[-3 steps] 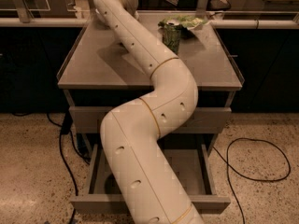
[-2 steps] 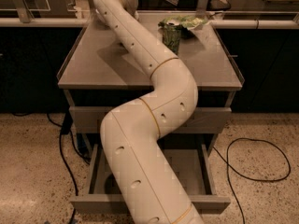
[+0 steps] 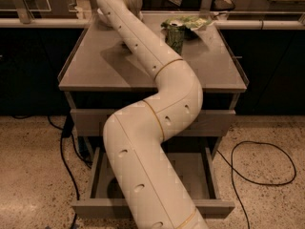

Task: Place rxbar blueberry into middle drawer

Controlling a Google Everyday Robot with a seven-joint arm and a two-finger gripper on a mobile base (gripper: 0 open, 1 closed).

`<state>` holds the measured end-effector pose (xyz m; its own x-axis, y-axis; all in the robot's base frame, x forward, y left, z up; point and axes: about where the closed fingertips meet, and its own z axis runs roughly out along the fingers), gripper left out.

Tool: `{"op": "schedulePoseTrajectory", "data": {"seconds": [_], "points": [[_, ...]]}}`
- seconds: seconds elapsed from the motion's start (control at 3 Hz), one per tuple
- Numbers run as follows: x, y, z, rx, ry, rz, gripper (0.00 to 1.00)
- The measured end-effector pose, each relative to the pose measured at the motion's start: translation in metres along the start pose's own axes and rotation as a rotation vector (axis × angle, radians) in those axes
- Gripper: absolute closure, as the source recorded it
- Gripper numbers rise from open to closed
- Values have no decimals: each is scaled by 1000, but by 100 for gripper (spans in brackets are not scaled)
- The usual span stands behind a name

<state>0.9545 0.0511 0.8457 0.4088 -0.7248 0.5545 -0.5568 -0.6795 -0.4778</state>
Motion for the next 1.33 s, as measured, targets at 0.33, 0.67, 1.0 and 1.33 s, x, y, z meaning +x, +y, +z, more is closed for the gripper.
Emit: {"op": "schedulePoseTrajectory", "data": {"seconds": [0.33,0.67,1.0,1.33], "points": [[0,0,0,0,0,0,83],[0,0,0,0,0,0,100],[0,0,0,0,0,0,100],[0,0,0,0,0,0,85]]}}
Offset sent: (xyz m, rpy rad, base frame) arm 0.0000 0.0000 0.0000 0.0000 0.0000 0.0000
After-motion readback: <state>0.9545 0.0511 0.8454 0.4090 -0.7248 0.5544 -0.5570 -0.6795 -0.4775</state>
